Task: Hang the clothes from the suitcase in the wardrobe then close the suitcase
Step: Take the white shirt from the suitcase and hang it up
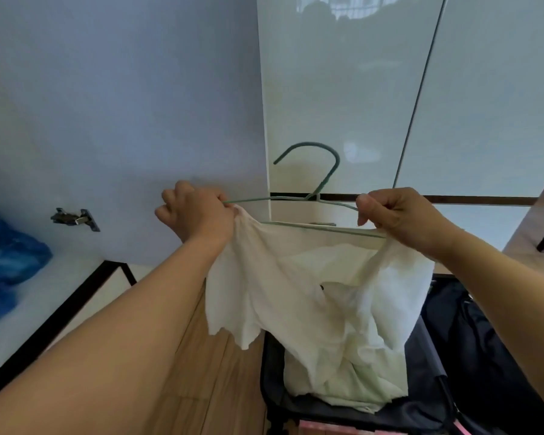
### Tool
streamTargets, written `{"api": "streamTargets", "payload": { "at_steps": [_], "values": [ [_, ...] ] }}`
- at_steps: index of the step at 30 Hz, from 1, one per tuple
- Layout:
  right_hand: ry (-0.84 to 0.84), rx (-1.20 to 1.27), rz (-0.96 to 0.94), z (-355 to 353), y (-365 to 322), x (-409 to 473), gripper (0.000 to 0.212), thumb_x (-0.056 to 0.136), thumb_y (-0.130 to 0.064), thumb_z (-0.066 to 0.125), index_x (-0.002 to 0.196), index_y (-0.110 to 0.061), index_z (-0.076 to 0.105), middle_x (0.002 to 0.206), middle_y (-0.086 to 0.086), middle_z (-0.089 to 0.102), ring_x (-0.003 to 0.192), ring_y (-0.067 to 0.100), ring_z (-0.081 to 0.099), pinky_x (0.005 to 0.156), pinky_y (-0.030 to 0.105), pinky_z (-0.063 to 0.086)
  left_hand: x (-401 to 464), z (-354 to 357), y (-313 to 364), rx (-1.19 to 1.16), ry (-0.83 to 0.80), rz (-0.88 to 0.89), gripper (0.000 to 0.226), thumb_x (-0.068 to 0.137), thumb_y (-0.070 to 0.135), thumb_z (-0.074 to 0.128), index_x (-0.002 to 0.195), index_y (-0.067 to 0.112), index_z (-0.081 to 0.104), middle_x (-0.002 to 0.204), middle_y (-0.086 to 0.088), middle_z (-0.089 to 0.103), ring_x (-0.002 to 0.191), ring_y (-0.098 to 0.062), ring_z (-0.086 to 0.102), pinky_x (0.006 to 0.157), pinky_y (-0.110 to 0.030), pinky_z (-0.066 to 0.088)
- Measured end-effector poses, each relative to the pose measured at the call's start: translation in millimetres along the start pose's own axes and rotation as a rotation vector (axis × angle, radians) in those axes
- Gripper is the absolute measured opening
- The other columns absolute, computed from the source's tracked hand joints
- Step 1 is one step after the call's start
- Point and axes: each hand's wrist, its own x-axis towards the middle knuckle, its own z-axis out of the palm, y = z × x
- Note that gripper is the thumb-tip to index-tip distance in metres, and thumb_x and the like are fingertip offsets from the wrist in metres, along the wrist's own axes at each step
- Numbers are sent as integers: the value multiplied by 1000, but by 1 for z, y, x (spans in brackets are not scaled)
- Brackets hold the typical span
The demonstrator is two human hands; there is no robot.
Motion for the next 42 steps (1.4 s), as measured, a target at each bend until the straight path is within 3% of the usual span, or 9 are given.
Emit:
{"api": "streamTargets", "payload": {
  "at_steps": [7, 12, 15, 19, 24, 27, 31, 37, 42],
  "values": [
    [217, -100, 46, 8, -2, 7, 56, 81, -60, 51, 58, -10, 60, 38, -8, 39, 45, 6, 41, 54, 14, 36, -18, 25, -17, -194, 172, -62, 35, 79, 13, 66, 113, 23, 59, 130, -6, 39, 123, -29, 32, 99, -38, 20],
    [444, -210, 80, 15, 1, 16, 66, 88, -62, 46, 71, 0, 63, 61, 11, 60, 60, 25, 54, 60, 32, 41, -55, 43, -11, -516, 298, -124, 55, 78, 23, 58, 129, 7, 48, 135, -15, 39, 125, -32, 37, 103, -44, 23],
    [540, -232, 102, 18, 2, 20, 72, 88, -64, 44, 73, 4, 60, 78, 20, 67, 73, 34, 60, 66, 39, 49, -91, 60, -9, -509, 188, -67, 82, 72, 59, 44, 134, 6, 44, 134, -16, 40, 123, -32, 38, 101, -47, 26],
    [582, -137, 126, 21, -7, 21, 73, 88, -63, 45, 74, 7, 58, 79, 24, 64, 76, 37, 59, 71, 43, 51, -143, 82, 9, -233, -278, 146, 108, 68, 78, 52, 148, 15, 18, 143, -6, 24, 132, -24, 25, 111, -45, 20],
    [583, -142, 60, 28, -28, 21, 72, 89, -62, 45, 67, 6, 55, 74, 22, 64, 71, 35, 60, 69, 42, 50, -151, 90, 61, -375, -296, -23, 65, 86, 46, 54, 142, 22, 32, 141, 4, 36, 130, -16, 34, 110, -41, 17],
    [555, -166, 0, 29, -34, 22, 75, 87, -65, 44, 68, 6, 57, 72, 21, 64, 69, 34, 60, 70, 41, 51, -130, 88, 65, -382, -184, -1, 30, 85, 19, 53, 114, 25, 54, 113, 8, 52, 100, -13, 50, 95, -33, 25],
    [553, -200, -7, 15, -21, 21, 77, 86, -67, 43, 67, 6, 55, 70, 24, 61, 68, 36, 57, 69, 43, 50, -95, 88, 23, -286, -283, -120, 33, 80, 4, 47, 100, 27, 61, 108, 2, 54, 93, -19, 52, 92, -36, 32],
    [469, -230, 0, -5, 15, 8, 74, 88, -66, 43, 56, 0, 34, 57, 24, 36, 53, 25, 34, 59, 32, 28, -32, 68, -55, 182, -539, -301, 40, 78, 24, 59, 118, 25, 60, 125, -11, 44, 117, -30, 42, 97, -42, 36],
    [351, -418, -88, 3, 24, 9, 78, 86, -71, 36, 59, 1, 51, 61, 14, 51, 61, 32, 51, 59, 41, 44, -2, 33, -65, -65, -575, -242, 26, 70, 7, 72, 96, 8, 68, 98, -13, 67, 89, -28, 65, 76, -35, 56]
  ]
}}
